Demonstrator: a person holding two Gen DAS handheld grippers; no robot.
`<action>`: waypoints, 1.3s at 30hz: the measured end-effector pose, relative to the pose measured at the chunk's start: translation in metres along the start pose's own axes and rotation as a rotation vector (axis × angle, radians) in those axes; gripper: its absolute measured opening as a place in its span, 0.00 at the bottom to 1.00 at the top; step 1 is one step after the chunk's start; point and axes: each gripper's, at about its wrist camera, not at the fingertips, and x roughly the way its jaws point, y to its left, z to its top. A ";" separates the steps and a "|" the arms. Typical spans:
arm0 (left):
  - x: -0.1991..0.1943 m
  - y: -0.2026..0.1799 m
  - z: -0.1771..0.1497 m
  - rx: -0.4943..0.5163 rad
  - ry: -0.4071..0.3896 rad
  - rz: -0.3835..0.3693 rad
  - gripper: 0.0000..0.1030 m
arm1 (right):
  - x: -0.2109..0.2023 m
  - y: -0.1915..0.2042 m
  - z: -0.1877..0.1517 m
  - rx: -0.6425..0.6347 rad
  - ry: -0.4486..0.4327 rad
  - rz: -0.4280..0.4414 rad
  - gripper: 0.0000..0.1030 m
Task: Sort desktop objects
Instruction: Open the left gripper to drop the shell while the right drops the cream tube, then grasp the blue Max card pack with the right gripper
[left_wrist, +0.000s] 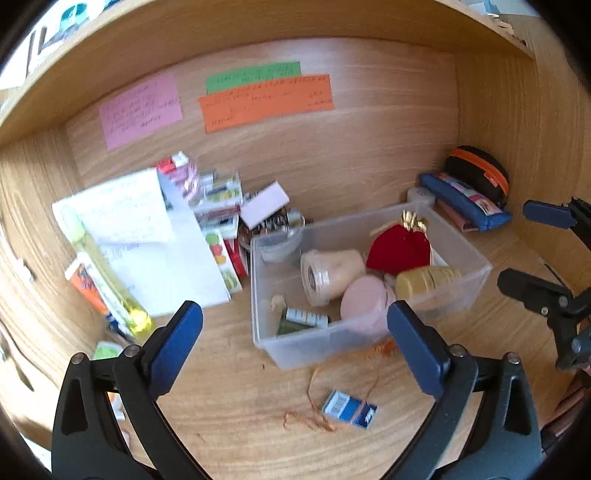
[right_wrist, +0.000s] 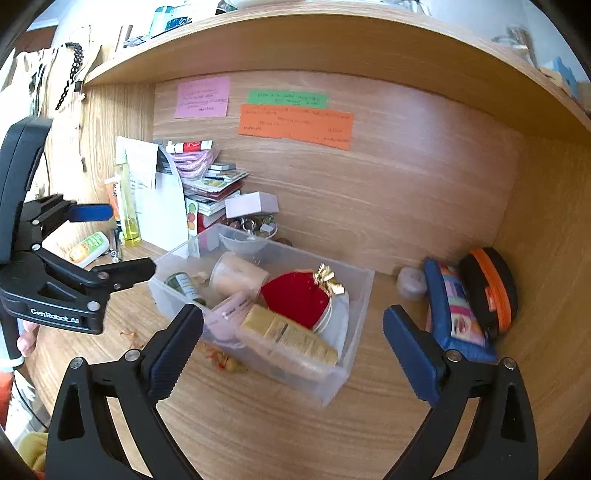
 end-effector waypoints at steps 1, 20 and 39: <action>0.000 0.000 -0.003 -0.005 0.011 -0.004 0.98 | -0.001 0.000 -0.002 0.008 0.008 0.001 0.95; 0.005 0.036 -0.097 -0.182 0.196 -0.028 0.98 | 0.042 0.053 -0.061 0.000 0.220 0.231 0.83; -0.005 0.051 -0.114 -0.232 0.184 -0.101 0.98 | 0.090 0.129 -0.067 -0.150 0.358 0.333 0.24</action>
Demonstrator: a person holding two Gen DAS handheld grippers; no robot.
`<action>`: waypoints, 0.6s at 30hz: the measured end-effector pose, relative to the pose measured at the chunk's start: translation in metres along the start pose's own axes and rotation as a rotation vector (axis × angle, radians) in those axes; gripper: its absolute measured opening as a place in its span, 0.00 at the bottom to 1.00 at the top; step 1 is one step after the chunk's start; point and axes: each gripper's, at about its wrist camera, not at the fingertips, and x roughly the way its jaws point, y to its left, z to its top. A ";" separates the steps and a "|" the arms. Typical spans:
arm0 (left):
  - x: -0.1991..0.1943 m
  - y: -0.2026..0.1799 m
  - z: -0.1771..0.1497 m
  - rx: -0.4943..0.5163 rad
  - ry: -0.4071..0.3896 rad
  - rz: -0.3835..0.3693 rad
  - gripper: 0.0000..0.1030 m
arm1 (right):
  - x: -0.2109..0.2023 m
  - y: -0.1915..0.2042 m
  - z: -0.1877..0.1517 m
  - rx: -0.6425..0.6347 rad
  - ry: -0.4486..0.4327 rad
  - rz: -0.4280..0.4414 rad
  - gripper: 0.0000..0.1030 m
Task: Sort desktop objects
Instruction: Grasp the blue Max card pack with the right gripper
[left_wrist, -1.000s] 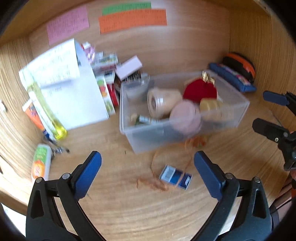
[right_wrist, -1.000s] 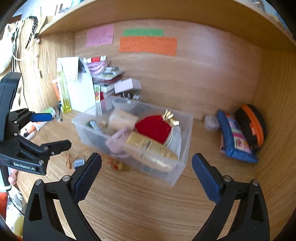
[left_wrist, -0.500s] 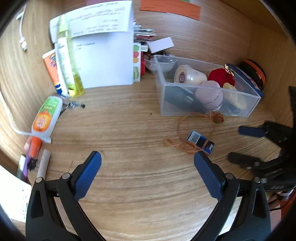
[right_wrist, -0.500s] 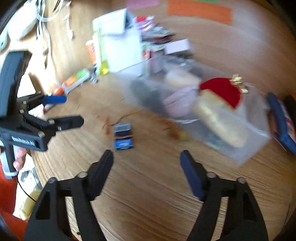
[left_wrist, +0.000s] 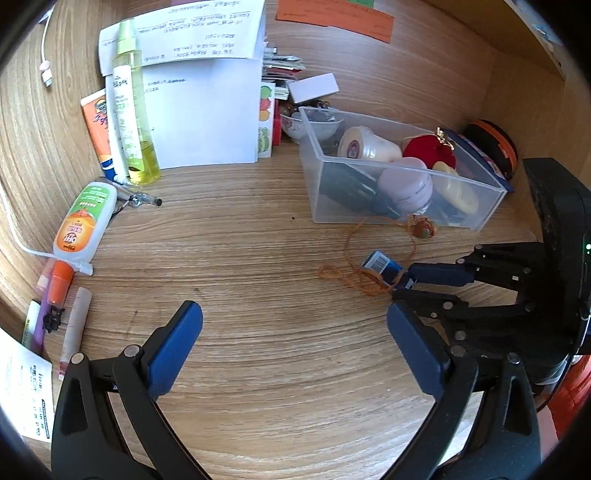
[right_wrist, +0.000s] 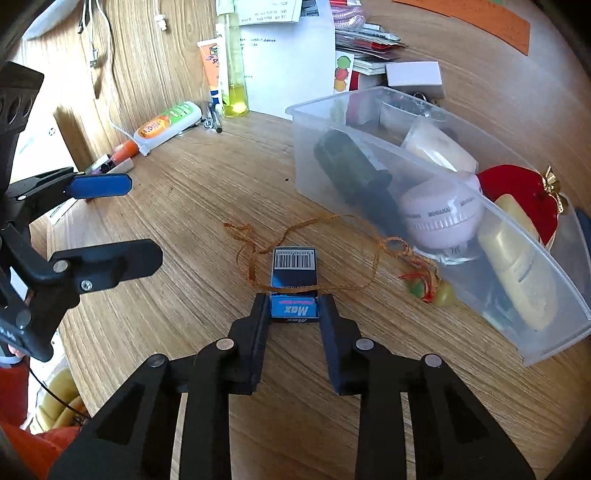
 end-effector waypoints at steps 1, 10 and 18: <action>0.000 -0.002 0.001 0.004 -0.001 -0.002 0.98 | 0.000 0.000 0.000 -0.002 0.001 0.006 0.24; 0.007 -0.029 0.012 0.045 -0.001 -0.058 0.98 | -0.026 -0.020 -0.041 0.043 0.000 -0.032 0.24; 0.052 -0.085 0.031 0.084 0.085 -0.081 0.98 | -0.046 -0.075 -0.065 0.161 -0.017 -0.125 0.24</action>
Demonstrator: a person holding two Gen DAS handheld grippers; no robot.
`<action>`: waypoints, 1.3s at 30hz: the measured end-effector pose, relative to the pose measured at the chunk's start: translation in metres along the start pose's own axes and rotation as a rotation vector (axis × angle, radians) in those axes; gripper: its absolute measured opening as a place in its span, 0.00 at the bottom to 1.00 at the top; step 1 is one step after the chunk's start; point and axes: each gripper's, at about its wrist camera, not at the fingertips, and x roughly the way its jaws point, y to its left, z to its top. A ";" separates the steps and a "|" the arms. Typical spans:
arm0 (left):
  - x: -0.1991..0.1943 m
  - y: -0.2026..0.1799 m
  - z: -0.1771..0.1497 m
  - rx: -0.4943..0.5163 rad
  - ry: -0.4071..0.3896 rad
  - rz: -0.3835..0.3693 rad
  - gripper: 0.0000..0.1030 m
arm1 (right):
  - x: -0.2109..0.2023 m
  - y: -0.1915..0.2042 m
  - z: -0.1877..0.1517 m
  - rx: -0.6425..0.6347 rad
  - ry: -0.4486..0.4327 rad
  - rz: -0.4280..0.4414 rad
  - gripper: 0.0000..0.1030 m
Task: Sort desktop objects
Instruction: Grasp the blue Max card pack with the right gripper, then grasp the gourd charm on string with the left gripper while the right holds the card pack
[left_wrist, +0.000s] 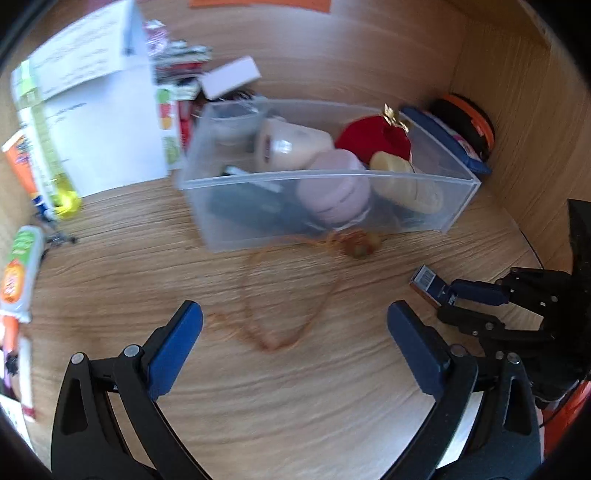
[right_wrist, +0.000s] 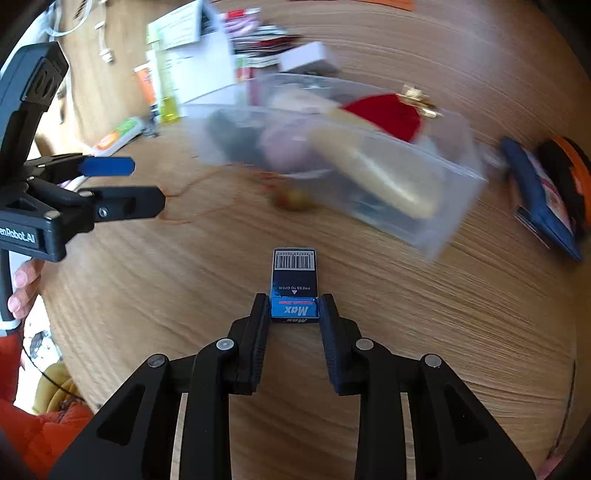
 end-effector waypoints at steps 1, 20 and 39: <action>0.007 -0.005 0.004 -0.002 0.015 0.003 0.98 | 0.000 -0.005 0.000 0.005 -0.002 -0.003 0.24; 0.062 -0.040 0.033 -0.139 0.077 0.096 0.93 | 0.000 -0.036 -0.001 -0.086 -0.021 -0.018 0.48; 0.066 -0.076 0.029 0.005 0.027 0.133 0.39 | 0.003 -0.051 -0.003 0.002 -0.010 0.036 0.25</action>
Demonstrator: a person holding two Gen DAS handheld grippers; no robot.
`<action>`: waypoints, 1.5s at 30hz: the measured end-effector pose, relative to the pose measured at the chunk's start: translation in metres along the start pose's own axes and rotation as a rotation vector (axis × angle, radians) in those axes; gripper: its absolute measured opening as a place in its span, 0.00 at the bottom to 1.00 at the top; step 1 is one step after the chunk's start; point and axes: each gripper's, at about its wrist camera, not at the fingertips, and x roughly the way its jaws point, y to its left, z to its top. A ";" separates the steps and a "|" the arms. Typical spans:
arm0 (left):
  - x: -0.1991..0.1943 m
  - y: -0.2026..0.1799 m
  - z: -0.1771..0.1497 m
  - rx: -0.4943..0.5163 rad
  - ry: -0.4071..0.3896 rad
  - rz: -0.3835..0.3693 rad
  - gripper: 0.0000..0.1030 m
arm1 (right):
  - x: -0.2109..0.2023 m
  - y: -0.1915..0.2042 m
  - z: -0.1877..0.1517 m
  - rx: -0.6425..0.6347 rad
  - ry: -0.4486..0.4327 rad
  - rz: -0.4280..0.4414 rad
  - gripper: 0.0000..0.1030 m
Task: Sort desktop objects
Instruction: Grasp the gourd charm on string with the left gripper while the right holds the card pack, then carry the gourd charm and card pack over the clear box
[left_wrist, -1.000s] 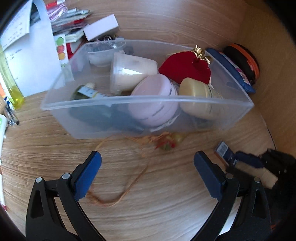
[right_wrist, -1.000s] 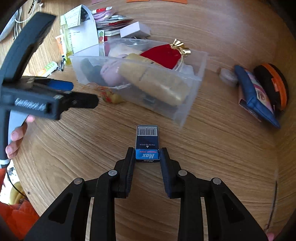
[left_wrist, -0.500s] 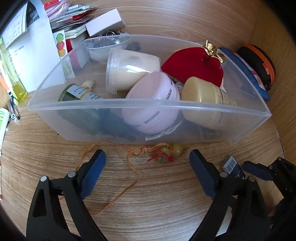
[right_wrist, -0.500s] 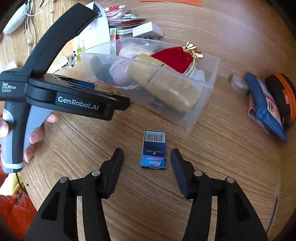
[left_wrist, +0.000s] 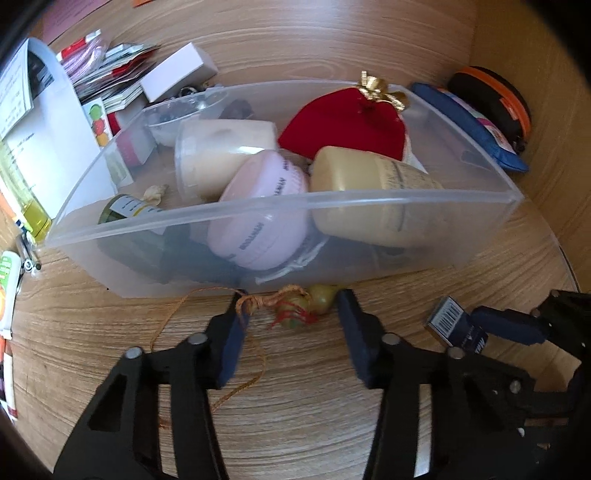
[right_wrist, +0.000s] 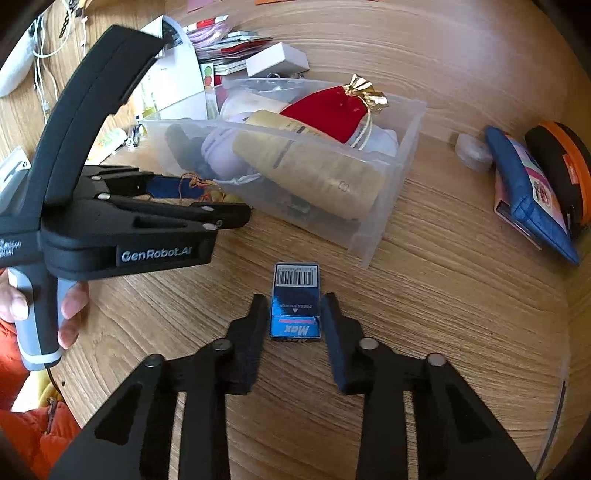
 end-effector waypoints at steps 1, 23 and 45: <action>0.000 0.000 0.000 0.008 0.000 -0.003 0.36 | 0.000 -0.001 0.000 0.002 0.000 0.002 0.25; -0.052 0.021 -0.016 0.022 -0.087 -0.076 0.30 | -0.017 0.018 0.006 -0.025 -0.023 -0.072 0.24; -0.116 0.071 0.007 0.021 -0.221 -0.119 0.30 | -0.068 0.047 0.061 -0.089 -0.166 -0.138 0.24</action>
